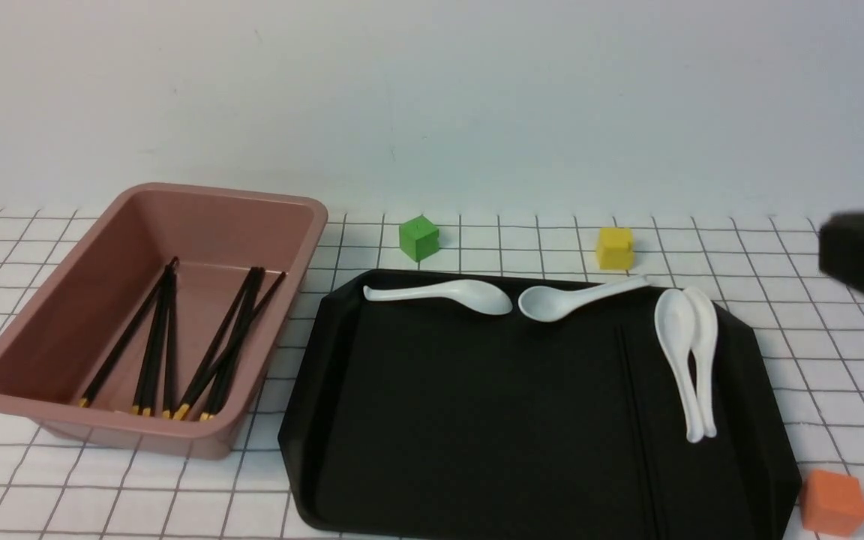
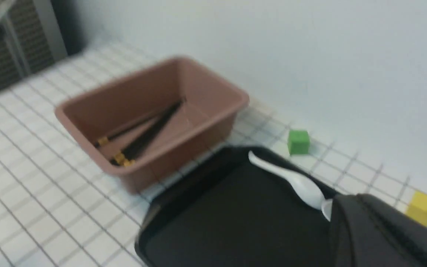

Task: On white black tablecloth take chopsticks from black tray and put them in box.

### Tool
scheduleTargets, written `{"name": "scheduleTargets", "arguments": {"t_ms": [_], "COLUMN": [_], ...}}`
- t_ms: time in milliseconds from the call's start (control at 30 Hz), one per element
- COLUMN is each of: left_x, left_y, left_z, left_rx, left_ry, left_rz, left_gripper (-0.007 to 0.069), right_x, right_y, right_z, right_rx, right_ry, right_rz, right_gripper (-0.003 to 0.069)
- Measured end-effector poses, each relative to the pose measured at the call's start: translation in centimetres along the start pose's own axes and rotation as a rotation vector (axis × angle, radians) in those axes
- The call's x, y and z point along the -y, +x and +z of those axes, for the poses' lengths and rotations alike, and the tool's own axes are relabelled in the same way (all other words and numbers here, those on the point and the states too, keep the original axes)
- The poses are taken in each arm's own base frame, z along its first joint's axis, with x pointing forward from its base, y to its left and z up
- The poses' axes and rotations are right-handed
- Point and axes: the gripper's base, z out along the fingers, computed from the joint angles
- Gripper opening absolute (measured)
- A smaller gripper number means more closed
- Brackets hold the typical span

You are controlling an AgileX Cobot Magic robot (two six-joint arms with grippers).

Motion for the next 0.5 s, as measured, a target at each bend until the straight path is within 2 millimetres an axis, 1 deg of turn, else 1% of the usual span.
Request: {"name": "scheduleTargets", "arguments": {"t_ms": [67,133,200,500], "left_x": [0.0,0.0,0.0,0.0], "left_y": [0.0,0.0,0.0,0.0], "left_z": [0.0,0.0,0.0,0.0], "left_rx": [0.000,0.000,0.000,0.000], "left_ry": [0.000,0.000,0.000,0.000], "left_rz": [0.000,0.000,0.000,0.000], "left_gripper": [0.0237,0.0238,0.0238,0.0238], "right_x": [0.1,0.2,0.2,0.2], "right_y": [2.5,3.7,4.2,4.6], "right_z": [-1.0,-1.6,-1.7,-1.7], "right_rx": [0.064,0.087,0.088,0.058], "right_ry": [-0.007,-0.010,-0.010,-0.007], "right_rz": [0.035,0.052,0.052,0.041], "right_gripper": [-0.0006,-0.0005,-0.0003,0.0001]}}
